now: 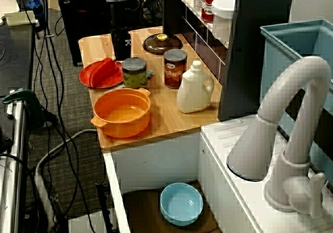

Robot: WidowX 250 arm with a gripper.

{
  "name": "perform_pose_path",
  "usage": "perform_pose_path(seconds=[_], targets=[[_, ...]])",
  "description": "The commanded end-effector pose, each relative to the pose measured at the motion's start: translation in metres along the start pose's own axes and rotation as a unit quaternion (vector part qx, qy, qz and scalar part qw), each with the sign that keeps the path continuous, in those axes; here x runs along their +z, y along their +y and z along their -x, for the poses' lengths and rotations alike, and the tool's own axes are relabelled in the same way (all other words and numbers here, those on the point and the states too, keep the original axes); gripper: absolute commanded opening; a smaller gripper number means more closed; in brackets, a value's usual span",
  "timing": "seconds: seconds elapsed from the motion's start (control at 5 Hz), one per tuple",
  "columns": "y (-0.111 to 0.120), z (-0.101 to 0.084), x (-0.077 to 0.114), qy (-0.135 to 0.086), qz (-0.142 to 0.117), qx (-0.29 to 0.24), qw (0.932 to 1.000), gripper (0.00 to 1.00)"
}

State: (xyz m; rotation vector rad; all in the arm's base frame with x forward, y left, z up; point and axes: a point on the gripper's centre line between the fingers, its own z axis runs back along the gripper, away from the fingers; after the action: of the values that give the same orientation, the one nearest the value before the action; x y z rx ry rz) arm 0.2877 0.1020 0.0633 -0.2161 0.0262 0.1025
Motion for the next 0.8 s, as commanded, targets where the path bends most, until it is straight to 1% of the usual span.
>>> perform_pose_path(seconds=[0.0, 0.2, 0.6], targets=[[-0.008, 0.003, 0.011, -0.024, -0.008, -0.009, 0.9996, 0.0], [-0.015, 0.009, 0.005, -0.019, -0.006, -0.008, 0.9998, 0.0], [-0.029, 0.013, -0.007, -0.017, -0.006, -0.002, 0.9998, 0.0]])
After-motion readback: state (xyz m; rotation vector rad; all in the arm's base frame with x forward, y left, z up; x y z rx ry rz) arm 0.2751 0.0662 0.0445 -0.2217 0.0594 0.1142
